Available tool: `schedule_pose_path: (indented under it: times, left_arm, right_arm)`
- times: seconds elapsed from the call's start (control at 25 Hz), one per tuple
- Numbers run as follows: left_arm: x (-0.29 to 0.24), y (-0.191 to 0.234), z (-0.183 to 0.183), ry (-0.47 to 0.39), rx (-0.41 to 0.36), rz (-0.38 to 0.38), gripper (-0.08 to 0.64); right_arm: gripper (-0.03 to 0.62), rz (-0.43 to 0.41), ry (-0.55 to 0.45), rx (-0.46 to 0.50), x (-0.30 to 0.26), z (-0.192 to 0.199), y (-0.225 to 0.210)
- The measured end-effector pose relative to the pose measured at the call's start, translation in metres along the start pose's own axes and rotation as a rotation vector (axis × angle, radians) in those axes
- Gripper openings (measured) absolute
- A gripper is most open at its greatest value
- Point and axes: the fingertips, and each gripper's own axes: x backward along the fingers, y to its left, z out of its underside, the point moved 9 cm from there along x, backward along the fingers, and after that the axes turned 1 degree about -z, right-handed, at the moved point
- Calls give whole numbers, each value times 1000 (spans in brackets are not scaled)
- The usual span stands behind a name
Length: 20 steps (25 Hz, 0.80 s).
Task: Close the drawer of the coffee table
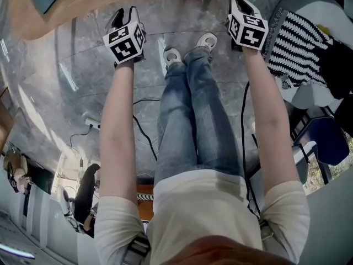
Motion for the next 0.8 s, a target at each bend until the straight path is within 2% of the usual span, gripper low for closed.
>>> schedule_pose_path:
  times: [0.08, 0.12, 0.36, 0.56, 0.8]
  left_arm:
    - [8, -3, 1, -19, 29, 13, 97]
    - [12, -5, 1, -28, 48, 21, 95]
    - [39, -17, -6, -82, 126, 59, 2]
    - [71, -25, -18, -127, 188, 87, 2]
    - [128, -37, -18, -126, 254, 93, 2]
  right_arm:
    - [11, -8, -26, -7, 9, 0, 6]
    - [6, -12, -37, -9, 13, 0, 10]
    - [3, -37, -84, -39, 41, 0, 31]
    - [3, -45, -124, -67, 73, -7, 46]
    - [2, -80, -138, -39, 135, -9, 68]
